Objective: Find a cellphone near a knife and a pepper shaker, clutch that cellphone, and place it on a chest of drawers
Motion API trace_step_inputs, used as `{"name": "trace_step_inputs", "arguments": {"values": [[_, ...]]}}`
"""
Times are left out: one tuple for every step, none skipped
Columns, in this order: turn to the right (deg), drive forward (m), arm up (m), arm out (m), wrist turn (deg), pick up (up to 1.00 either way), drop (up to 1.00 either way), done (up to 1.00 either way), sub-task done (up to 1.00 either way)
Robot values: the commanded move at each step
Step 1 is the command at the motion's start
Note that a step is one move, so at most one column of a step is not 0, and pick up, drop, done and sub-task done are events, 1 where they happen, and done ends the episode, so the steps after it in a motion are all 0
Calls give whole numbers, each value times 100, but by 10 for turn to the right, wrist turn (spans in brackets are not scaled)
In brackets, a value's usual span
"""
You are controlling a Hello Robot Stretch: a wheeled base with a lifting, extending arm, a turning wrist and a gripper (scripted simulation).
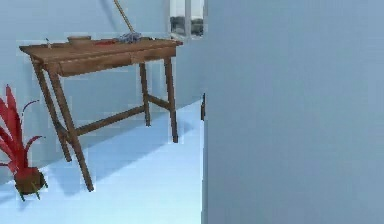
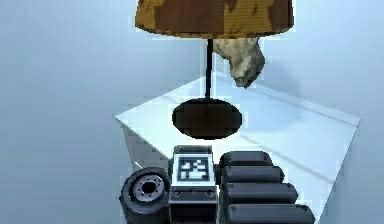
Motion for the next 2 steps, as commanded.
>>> {"name": "trace_step_inputs", "arguments": {"values": [[360, 0, 0, 0, 0, 0, 0, 0, 0], [0, 30, 0, 0, 0, 0, 0, 0, 0]]}}
